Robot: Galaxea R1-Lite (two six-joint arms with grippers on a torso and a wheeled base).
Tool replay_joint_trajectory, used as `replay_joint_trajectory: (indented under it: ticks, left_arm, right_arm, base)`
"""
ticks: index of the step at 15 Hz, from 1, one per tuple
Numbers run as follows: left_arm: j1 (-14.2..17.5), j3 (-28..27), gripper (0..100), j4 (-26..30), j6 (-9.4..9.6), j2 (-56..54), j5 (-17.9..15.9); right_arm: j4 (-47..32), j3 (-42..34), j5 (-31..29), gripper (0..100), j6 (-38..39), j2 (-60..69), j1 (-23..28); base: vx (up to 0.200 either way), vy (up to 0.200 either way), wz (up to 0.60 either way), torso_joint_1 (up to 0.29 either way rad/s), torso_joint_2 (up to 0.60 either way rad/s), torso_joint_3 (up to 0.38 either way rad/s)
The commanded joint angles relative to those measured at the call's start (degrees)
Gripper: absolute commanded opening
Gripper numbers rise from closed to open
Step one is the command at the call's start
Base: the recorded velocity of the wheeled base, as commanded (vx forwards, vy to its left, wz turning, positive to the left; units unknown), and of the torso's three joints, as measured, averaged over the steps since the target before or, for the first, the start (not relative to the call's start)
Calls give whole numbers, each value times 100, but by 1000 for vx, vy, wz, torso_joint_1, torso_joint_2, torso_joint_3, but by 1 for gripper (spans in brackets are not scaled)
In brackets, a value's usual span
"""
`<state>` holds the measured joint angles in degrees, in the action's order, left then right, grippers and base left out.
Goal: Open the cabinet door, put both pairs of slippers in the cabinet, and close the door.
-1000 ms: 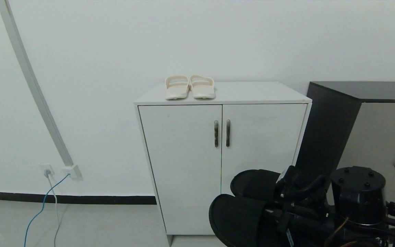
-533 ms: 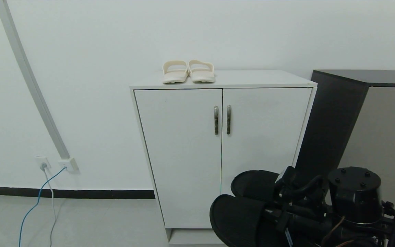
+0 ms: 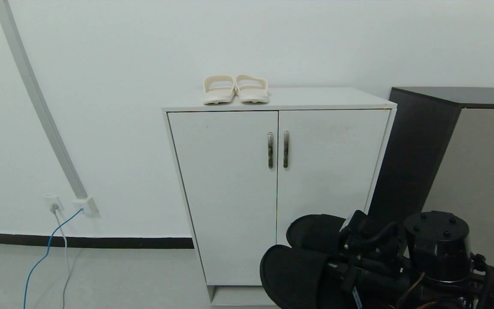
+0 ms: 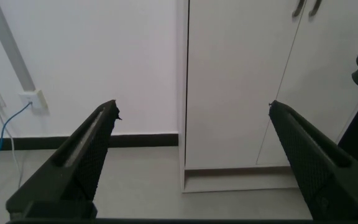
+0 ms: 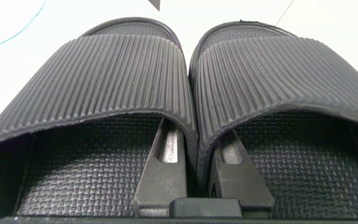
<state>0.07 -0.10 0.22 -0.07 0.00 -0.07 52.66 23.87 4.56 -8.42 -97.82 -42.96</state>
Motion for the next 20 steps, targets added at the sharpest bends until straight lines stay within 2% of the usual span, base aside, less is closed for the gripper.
replay_joint_trajectory:
  ticks: [1, 6, 7, 8, 9, 11, 13, 15, 19, 20]
  left_arm:
    - [1, -8, 100, 4, -10, 9, -1]
    - [-113, -8, 100, 4, 42, 290, -10]
    - [-122, -219, 100, -13, 78, 360, -72]
    - [-122, -702, 100, 4, -72, 633, -230]
    - [-122, -966, 100, 13, -204, 914, -362]
    - [-122, -1440, 100, -145, -186, 2215, -959]
    - [-157, -1801, 100, -479, -212, 3190, -1856]
    - [-289, -2091, 100, -971, -177, 4254, -2023]
    - [-1167, -2231, 100, -3081, -177, 6231, -2023]
    - [-1334, -2346, 100, -3450, -186, 6653, -2014]
  right_arm:
    - [7, -5, 1, 0, -1, -9, -2]
    - [51, -14, 1, 0, -10, -80, -2]
    - [69, -14, 1, 0, -10, -80, -2]
    - [69, -14, 1, 0, -10, -71, -2]
    - [69, -23, 10, 0, -10, -71, -2]
    - [69, -40, 10, 0, -10, -62, -2]
    - [69, -93, 19, 0, -10, -71, -2]
    - [104, -119, 19, 0, -10, -71, -2]
    - [192, -154, 10, 0, -10, -80, -2]
    - [192, -163, 10, 0, -10, -88, -2]
  base:
    - [0, 0, 0, 0, 0, 0]
    - [0, 0, 0, 0, 0, 0]
    - [0, 0, 0, 0, 0, 0]
    - [0, 0, 0, 0, 0, 0]
    - [0, 0, 0, 0, 0, 0]
    - [0, 0, 0, 0, 0, 0]
    - [0, 0, 0, 0, 0, 0]
    - [0, 0, 0, 0, 0, 0]
    - [0, 0, 0, -19, 79, 83]
    - [0, 0, 0, 0, 0, 0]
